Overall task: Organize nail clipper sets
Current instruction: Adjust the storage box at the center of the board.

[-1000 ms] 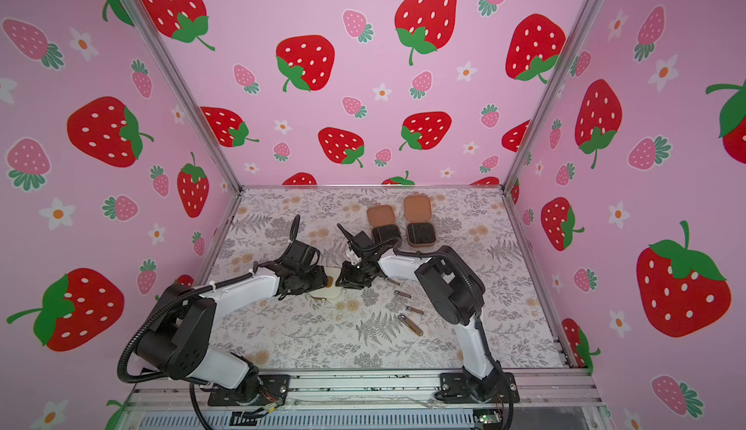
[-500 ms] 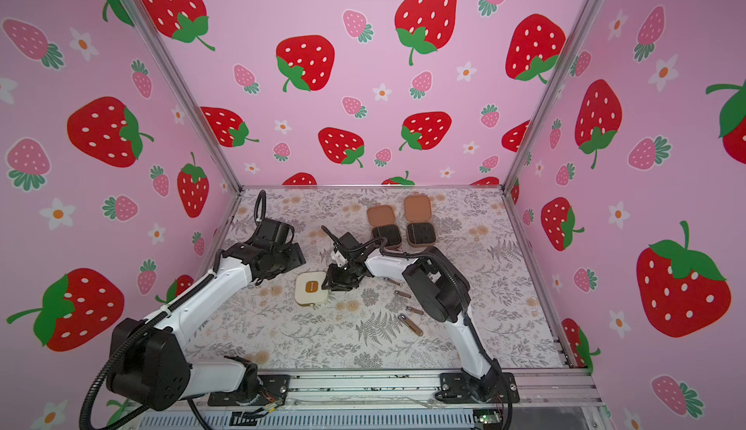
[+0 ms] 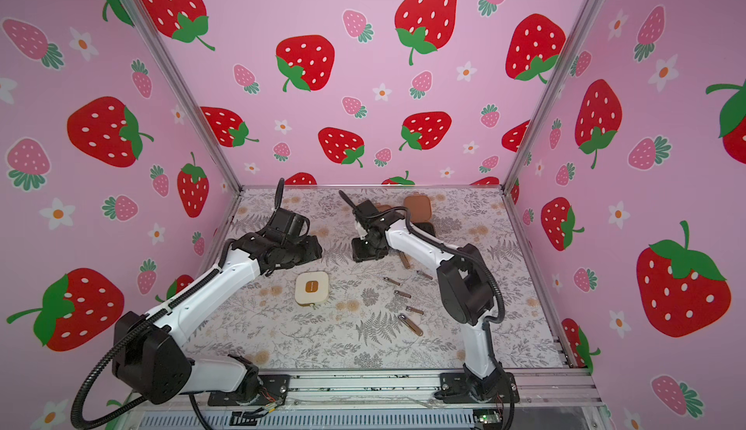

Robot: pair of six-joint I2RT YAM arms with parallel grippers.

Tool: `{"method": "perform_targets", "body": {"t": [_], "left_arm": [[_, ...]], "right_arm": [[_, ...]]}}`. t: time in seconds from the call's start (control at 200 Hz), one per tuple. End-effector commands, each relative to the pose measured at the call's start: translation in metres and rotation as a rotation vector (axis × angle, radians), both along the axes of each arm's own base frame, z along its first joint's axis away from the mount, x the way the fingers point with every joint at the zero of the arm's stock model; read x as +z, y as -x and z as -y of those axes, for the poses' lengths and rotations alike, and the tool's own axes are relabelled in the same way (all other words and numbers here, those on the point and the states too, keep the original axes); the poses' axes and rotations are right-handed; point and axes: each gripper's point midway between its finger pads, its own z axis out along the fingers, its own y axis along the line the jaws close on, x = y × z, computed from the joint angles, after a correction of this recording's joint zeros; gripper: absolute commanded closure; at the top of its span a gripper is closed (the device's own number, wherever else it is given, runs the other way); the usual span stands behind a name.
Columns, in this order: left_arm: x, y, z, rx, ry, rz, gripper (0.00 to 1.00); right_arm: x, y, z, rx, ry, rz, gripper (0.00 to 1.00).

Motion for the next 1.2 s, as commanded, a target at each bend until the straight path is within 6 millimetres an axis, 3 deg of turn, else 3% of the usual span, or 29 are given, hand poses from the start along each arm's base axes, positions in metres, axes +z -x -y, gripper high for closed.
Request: {"method": "perform_targets", "body": {"t": [0.0, 0.175, 0.375, 0.545, 0.916, 1.196], "left_arm": [[0.005, -0.012, 0.031, -0.06, 0.059, 0.011, 0.33], [0.002, -0.03, 0.061, -0.101, 0.096, -0.019, 0.38], [-0.005, -0.034, 0.066, -0.094, 0.096, -0.028, 0.38], [-0.014, -0.03, 0.064, -0.095, 0.09, -0.045, 0.38], [-0.018, -0.028, 0.062, -0.099, 0.076, -0.052, 0.38], [-0.021, -0.025, 0.06, -0.103, 0.067, -0.059, 0.38]], "right_arm": [[0.001, -0.018, 0.066, 0.04, 0.214, 0.031, 0.52], [-0.009, -0.064, 0.1, 0.05, 0.322, 0.064, 0.53], [-0.031, -0.107, 0.109, 0.045, 0.338, 0.079, 0.55], [-0.053, -0.128, 0.108, 0.038, 0.319, 0.058, 0.58], [-0.095, -0.142, 0.101, 0.005, 0.235, -0.021, 0.62], [-0.111, -0.14, 0.097, 0.002, 0.222, -0.055, 0.66]]}}
